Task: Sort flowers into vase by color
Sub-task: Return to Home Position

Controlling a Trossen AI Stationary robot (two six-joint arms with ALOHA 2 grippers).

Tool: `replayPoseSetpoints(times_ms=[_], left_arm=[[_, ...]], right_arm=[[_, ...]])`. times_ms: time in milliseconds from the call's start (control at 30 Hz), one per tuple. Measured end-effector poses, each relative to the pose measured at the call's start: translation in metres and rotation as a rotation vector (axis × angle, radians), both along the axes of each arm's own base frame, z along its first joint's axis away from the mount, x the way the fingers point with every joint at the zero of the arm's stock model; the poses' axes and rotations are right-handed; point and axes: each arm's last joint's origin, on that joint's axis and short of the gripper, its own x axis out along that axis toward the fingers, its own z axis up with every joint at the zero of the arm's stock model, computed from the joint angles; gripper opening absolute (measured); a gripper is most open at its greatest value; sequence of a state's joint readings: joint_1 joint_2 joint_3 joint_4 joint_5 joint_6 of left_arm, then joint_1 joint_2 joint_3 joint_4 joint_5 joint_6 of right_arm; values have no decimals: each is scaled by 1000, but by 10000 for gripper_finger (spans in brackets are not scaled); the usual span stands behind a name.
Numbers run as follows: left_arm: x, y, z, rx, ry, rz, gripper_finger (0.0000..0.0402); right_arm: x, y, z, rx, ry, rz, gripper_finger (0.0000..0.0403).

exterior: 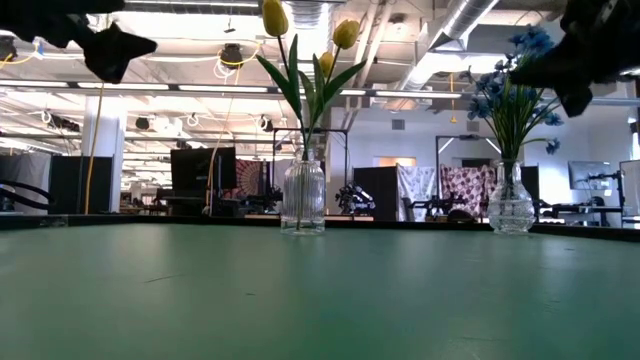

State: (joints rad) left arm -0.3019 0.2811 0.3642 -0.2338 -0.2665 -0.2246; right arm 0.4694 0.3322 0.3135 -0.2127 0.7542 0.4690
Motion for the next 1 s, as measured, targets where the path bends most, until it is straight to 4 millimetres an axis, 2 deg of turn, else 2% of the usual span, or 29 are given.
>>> replayPoseSetpoints(times_ms=[367,567,867,1000], left_arm=[[-24,6,-6,-35,-58,-32,277],[-20,3,-18,-45,-126,-100,277],[-12,0,-36,-54,-133,-126,277],[-9,-1,-42,-65,-160,-138,277]], right_arm=[[-4,-1,-27,-47,-88,62,21],[-6,-5,-29,-82,-161,55,21],[-6,-13,-42,-78,-195,107,21],[-6,-18,-46,-83,-185,76,21]])
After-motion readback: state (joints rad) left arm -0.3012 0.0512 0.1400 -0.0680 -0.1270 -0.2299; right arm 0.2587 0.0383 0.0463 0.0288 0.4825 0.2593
